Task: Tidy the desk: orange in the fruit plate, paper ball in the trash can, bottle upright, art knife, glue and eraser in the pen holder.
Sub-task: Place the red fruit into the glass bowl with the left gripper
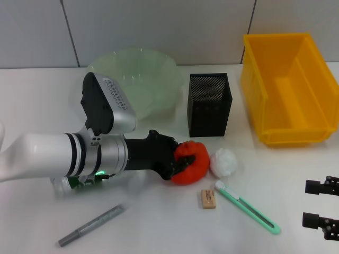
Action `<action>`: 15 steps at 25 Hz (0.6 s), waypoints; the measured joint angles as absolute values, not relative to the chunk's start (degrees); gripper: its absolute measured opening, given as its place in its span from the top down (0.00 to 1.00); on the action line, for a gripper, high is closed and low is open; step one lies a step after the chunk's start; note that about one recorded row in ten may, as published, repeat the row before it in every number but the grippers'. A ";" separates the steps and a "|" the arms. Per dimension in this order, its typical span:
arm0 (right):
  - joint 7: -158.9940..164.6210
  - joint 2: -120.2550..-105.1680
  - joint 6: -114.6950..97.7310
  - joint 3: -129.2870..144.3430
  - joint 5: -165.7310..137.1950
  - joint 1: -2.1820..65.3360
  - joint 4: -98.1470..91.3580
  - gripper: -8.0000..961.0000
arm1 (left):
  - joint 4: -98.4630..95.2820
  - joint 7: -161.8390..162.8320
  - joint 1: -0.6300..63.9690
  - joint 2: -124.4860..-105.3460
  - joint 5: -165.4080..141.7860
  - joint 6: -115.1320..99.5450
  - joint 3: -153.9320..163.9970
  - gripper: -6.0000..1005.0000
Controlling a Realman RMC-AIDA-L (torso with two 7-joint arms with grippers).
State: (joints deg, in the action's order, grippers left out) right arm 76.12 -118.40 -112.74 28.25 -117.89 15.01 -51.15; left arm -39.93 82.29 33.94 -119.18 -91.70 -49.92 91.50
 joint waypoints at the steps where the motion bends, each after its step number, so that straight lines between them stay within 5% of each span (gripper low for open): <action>1: 76.12 -118.42 -112.71 28.25 -117.88 14.99 -51.15 0.23 | -39.99 82.36 33.92 -119.18 -91.57 -50.08 91.38 0.49; 7: 76.14 -118.44 -112.60 28.30 -117.81 14.94 -51.15 0.23 | -43.08 82.79 32.30 -118.73 -89.83 -54.39 90.29 0.71; 15: 76.16 -118.46 -112.55 28.20 -117.77 15.29 -51.10 0.23 | -55.80 87.15 26.82 -118.30 -89.96 -61.39 82.74 0.82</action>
State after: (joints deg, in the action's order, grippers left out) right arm 76.17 -118.46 -112.55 28.20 -117.77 15.29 -51.10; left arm -55.80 87.15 26.82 -118.30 -89.96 -61.39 82.74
